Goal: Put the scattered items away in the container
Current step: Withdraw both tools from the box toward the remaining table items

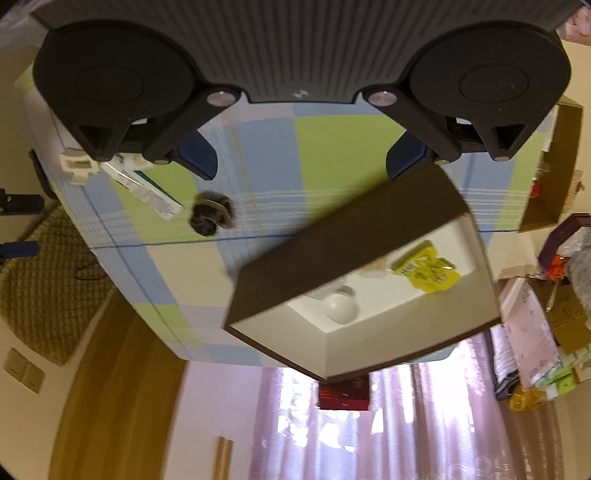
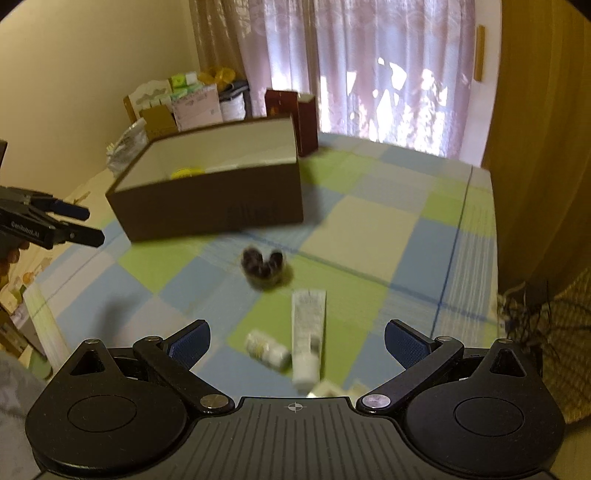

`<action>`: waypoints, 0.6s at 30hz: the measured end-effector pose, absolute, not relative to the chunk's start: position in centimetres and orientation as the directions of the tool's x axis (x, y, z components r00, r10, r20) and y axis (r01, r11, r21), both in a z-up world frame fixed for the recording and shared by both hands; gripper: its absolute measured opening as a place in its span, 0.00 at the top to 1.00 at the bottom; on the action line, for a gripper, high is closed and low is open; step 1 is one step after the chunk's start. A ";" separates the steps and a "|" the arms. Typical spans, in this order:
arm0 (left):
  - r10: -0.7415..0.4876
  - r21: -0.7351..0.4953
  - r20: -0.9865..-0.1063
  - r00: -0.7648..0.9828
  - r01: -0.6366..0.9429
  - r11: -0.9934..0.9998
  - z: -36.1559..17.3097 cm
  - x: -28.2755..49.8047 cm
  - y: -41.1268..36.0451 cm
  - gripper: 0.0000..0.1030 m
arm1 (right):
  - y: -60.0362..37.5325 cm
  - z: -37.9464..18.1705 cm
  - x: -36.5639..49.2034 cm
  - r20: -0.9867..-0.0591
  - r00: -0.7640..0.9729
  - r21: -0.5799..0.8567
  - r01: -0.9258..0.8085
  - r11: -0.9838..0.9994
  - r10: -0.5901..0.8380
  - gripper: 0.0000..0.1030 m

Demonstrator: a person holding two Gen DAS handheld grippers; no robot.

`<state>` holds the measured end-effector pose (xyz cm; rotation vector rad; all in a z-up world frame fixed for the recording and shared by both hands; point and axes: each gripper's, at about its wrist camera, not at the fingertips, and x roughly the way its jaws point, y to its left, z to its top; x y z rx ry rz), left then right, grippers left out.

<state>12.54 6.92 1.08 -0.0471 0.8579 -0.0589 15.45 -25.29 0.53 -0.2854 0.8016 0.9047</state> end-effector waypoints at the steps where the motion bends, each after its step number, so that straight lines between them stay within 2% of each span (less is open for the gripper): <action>1: -0.084 -0.069 -0.754 0.651 0.048 0.996 0.9 12.4 6.5 0.07 | -25.7 0.3 15.2 -0.728 0.359 0.099 -0.788 0.607 0.585 0.00; 18: -0.219 -0.060 -0.805 0.551 0.292 0.954 -3.6 11.9 -0.5 0.17 | -30.2 -4.9 14.5 -0.831 0.325 0.079 -0.734 0.674 0.451 0.00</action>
